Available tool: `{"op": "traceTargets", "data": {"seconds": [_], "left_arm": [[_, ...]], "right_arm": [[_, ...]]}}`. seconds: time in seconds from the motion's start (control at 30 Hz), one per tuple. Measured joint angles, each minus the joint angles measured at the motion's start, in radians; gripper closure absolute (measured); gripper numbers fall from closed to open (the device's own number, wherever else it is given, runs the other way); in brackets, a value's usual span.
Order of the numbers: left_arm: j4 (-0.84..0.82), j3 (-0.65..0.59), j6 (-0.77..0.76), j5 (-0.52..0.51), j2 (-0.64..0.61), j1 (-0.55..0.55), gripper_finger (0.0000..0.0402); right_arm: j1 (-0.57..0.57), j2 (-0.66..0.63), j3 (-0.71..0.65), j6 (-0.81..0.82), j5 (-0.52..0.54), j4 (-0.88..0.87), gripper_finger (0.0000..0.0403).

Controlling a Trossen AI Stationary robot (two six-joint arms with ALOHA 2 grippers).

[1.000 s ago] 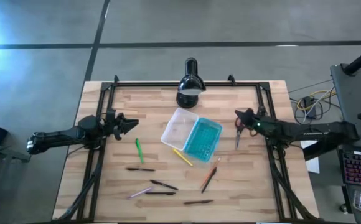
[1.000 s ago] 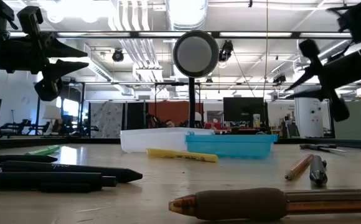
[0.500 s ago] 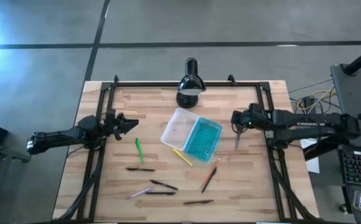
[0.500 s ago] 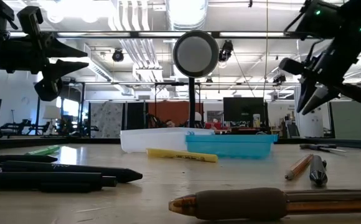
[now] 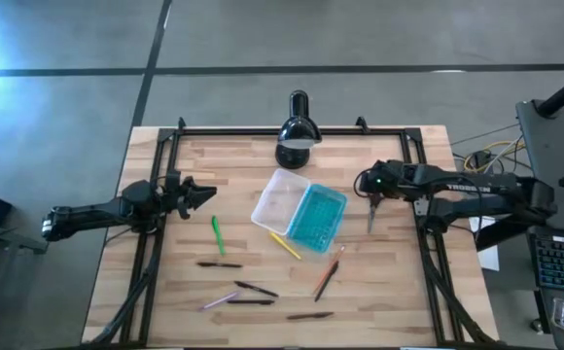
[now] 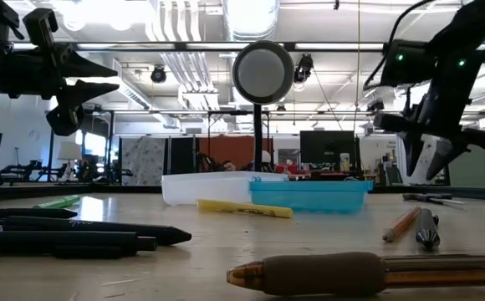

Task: Pick & place school supplies into a supply box
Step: Put the black scissors into the supply box

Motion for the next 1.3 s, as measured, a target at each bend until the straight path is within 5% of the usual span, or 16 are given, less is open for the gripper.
{"op": "traceTargets", "data": {"seconds": [0.23,0.43,0.87,1.13,1.3], "left_arm": [[0.0,0.0,0.0,0.0,0.0,0.0,0.0321],[0.0,0.0,0.0,0.0,0.0,0.0,0.0321],[0.001,0.0,0.0,0.0,0.0,0.0,0.0321],[0.0,0.0,0.0,-0.001,0.0,0.0,0.0321],[0.0,0.0,0.0,-0.001,0.0,0.0,0.0321]], "right_arm": [[-0.027,0.132,0.001,0.03,-0.026,0.019,0.0171],[-0.035,0.239,0.009,0.039,-0.01,0.079,0.016],[-0.064,0.381,0.047,-0.007,0.049,0.052,0.0252],[-0.068,0.354,0.052,-0.053,0.047,0.043,0.0328],[-0.069,0.322,0.071,-0.161,0.028,0.036,0.0335]]}}
